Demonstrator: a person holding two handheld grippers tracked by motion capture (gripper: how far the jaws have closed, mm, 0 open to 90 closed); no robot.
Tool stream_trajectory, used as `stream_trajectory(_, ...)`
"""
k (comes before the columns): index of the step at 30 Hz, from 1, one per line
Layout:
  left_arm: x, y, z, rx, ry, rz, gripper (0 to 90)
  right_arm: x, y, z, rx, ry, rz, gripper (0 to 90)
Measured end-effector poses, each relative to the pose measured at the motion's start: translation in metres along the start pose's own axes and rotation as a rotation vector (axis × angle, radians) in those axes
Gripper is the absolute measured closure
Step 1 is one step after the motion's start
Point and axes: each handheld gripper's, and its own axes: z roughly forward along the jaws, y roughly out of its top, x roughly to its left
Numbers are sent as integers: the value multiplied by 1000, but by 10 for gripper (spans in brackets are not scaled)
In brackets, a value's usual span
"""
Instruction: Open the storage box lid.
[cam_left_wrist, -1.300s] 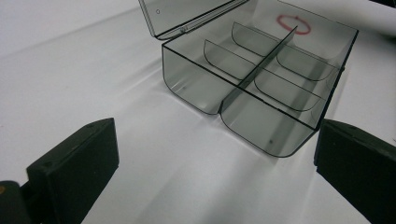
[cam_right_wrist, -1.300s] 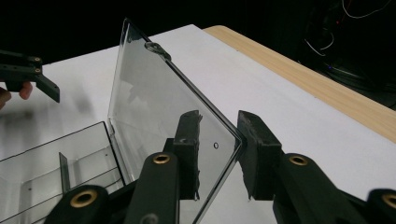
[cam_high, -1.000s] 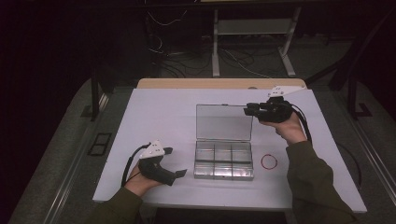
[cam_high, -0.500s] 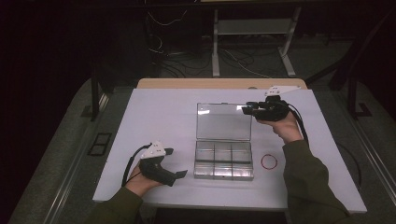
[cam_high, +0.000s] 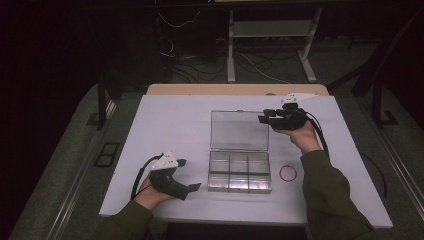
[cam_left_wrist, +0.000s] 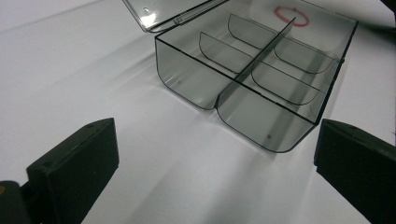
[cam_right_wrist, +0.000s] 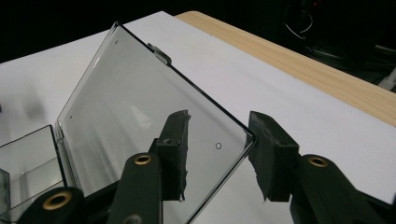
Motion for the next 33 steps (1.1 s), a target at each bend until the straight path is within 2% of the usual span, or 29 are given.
stream_trajectory(33, 0, 0, 1, 5, -2, -1, 0, -8, -14, 22, 32, -16, 81, 478)
